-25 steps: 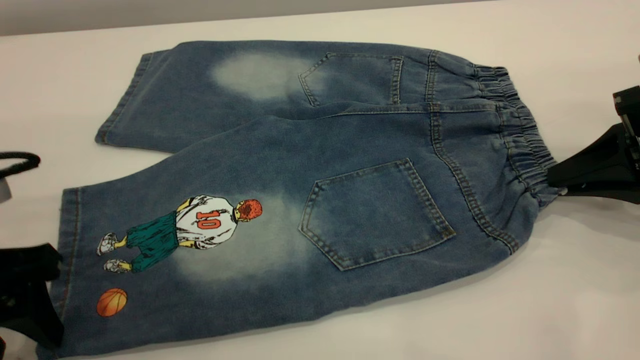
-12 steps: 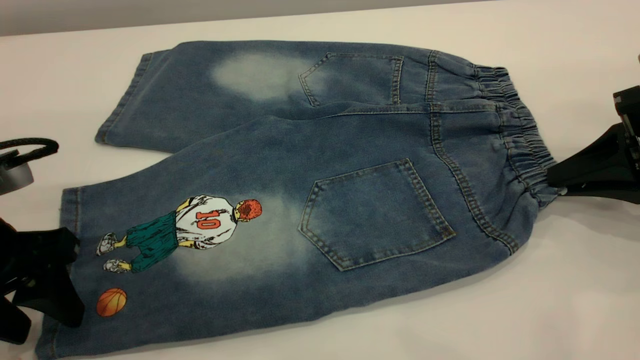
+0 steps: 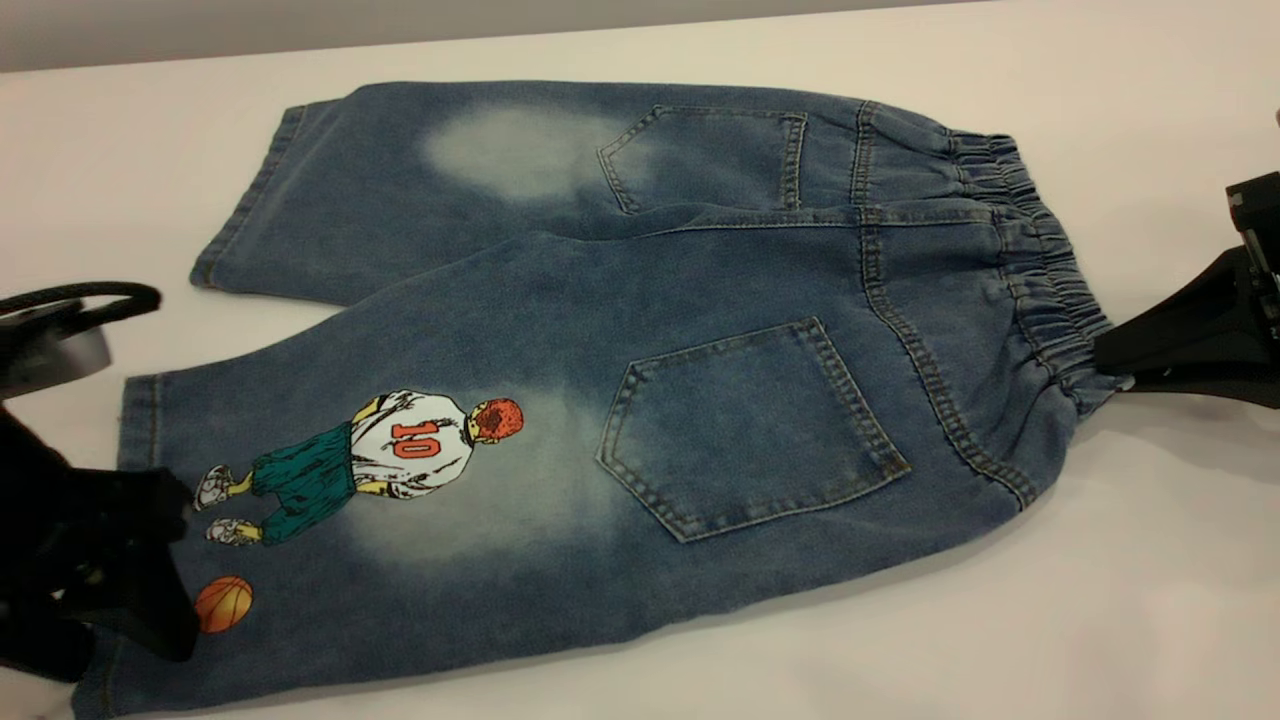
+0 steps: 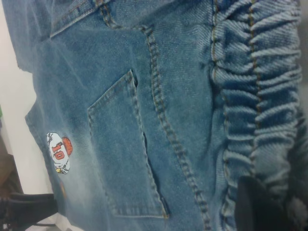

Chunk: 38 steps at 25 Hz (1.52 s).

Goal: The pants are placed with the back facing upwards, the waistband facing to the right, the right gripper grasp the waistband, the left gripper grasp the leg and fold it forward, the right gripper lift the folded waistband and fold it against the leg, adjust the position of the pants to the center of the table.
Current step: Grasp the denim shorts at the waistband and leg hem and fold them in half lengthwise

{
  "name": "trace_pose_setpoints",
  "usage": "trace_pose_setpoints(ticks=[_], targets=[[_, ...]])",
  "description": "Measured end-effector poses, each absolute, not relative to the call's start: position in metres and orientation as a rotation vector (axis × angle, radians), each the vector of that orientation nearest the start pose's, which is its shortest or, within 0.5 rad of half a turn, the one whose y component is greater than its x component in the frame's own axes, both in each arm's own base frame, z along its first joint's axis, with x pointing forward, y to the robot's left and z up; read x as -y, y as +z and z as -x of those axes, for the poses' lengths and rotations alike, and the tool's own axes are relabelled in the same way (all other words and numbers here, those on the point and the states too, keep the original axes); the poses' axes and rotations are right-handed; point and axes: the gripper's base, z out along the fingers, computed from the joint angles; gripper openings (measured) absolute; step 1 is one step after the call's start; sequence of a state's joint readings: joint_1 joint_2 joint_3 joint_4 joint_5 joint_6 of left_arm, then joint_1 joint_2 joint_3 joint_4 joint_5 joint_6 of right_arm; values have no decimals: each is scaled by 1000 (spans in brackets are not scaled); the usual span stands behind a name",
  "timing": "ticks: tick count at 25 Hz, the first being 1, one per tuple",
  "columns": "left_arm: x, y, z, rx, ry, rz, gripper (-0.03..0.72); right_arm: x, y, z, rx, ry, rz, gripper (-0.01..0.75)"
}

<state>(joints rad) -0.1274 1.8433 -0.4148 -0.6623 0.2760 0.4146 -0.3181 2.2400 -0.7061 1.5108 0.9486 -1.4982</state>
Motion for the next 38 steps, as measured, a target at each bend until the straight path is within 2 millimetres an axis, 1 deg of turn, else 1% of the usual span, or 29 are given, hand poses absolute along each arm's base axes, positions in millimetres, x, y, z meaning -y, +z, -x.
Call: trace_pose_setpoints(ticks=[3,6,16,19,27,38], targets=[[45,56,-188,-3150,-264,119,454,11,22,-271,-2606,1331,-349,27],[46,56,-187,-3155,-274,150,454,11,22,-270,-2606,1333,-348,27],[47,56,-184,-3180,-296,152,454,11,22,-270,-2609,1332,-344,28],[48,56,-182,-3205,-314,129,454,11,22,-270,-2611,1332,-340,28],[45,56,-180,-3222,-287,55,454,11,22,-270,-2614,1332,-334,28],[39,55,-182,-3214,-175,112,454,11,22,-270,-2613,1335,-333,28]])
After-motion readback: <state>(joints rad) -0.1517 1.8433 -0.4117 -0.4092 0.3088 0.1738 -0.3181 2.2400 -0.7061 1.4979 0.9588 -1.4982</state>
